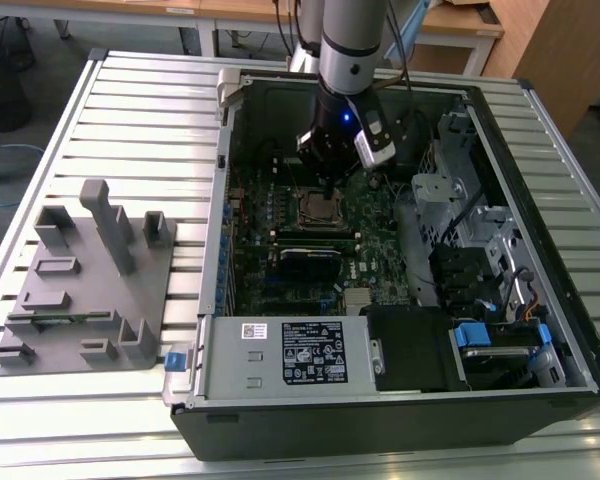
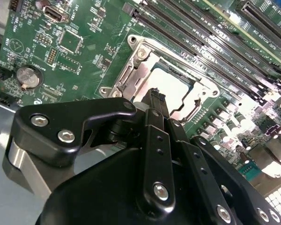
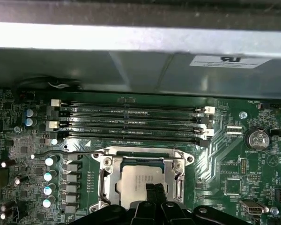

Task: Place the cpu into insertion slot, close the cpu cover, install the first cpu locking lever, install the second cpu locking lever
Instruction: 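Close the cpu cover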

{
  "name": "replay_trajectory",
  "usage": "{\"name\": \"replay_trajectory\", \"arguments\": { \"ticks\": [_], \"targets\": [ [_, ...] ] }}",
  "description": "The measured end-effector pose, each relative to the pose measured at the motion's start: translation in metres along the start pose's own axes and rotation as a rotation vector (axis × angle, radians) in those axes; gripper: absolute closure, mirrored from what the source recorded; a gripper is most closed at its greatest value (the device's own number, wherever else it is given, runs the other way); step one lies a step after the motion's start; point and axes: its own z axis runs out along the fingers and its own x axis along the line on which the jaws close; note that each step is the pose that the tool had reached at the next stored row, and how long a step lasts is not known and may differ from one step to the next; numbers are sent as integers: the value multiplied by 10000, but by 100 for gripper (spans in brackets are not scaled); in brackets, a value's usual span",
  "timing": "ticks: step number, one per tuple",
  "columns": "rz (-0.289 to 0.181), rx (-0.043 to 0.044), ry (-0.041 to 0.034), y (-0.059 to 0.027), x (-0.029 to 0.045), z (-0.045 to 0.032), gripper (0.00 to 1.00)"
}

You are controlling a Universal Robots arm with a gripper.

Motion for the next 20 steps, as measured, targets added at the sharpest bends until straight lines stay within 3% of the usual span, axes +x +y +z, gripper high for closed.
{"name": "replay_trajectory", "arguments": {
  "ticks": [5, 17, 20],
  "targets": [
    [-1, -1, -14, 2, 103, 13, 89],
    [-14, 0, -18, -40, 139, 26, 89],
    [-13, -1, -34, -39, 186, 33, 89]
  ]
}}
